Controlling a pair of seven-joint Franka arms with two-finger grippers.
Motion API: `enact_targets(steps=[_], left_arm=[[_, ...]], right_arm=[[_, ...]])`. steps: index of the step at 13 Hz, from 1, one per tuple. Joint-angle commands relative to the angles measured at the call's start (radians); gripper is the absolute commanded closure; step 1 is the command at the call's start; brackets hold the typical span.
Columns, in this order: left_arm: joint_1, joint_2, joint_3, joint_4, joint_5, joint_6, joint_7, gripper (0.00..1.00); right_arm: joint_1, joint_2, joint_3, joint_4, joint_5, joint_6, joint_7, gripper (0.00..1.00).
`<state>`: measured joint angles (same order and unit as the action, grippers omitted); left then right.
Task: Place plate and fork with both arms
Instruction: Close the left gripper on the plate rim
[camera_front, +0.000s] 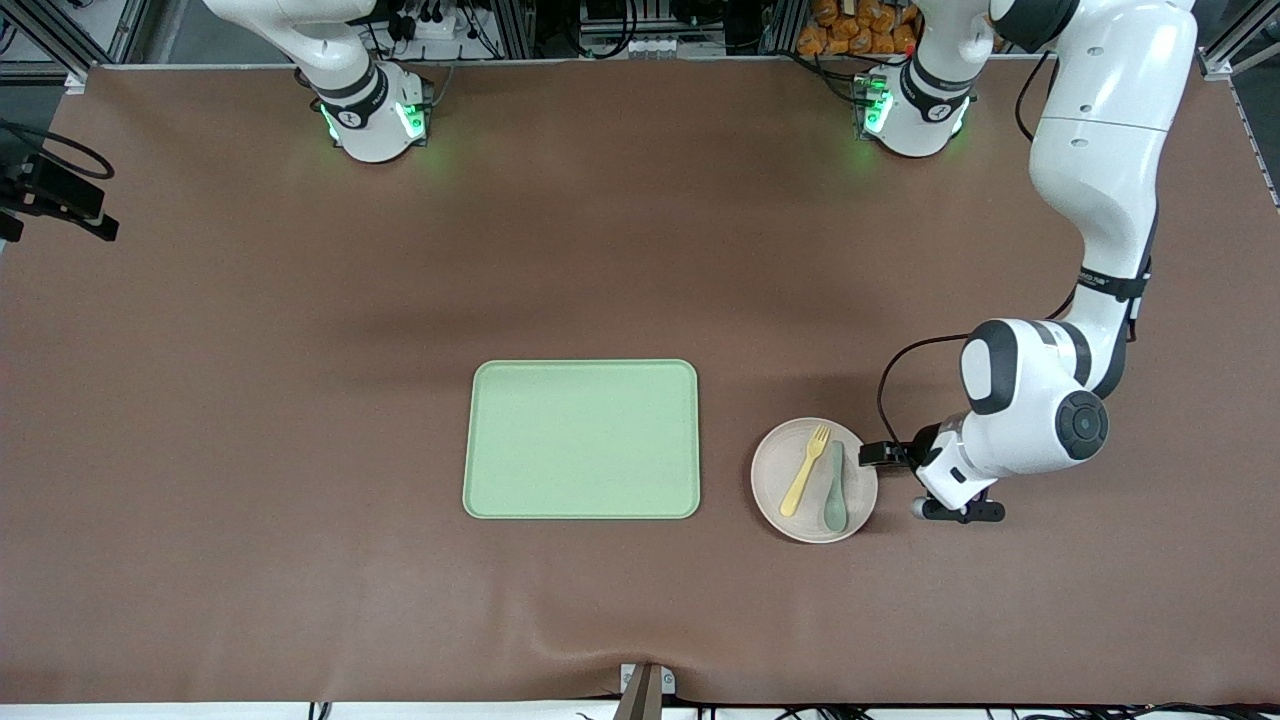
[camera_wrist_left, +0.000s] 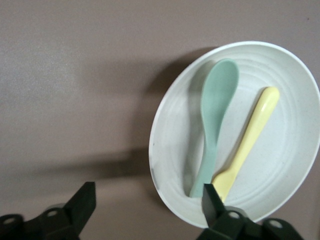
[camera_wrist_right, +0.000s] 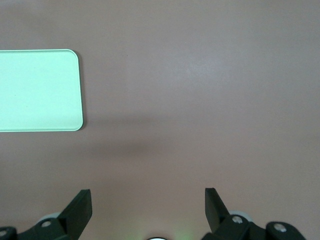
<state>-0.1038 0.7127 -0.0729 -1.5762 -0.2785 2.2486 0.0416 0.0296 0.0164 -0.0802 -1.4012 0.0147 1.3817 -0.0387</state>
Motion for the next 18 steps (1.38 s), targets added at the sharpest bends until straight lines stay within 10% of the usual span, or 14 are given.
enact_targets(steps=[1, 18], left_arm=[[0.003, 0.024, 0.001, 0.028, -0.022, 0.019, 0.033, 0.22], [0.001, 0.067, -0.019, 0.028, -0.065, 0.072, 0.076, 0.67]], right_arm=[[0.01, -0.006, -0.004, -0.001, -0.009, -0.004, 0.005, 0.0], [0.012, -0.004, -0.004, -0.004, -0.004, -0.003, 0.005, 0.0]])
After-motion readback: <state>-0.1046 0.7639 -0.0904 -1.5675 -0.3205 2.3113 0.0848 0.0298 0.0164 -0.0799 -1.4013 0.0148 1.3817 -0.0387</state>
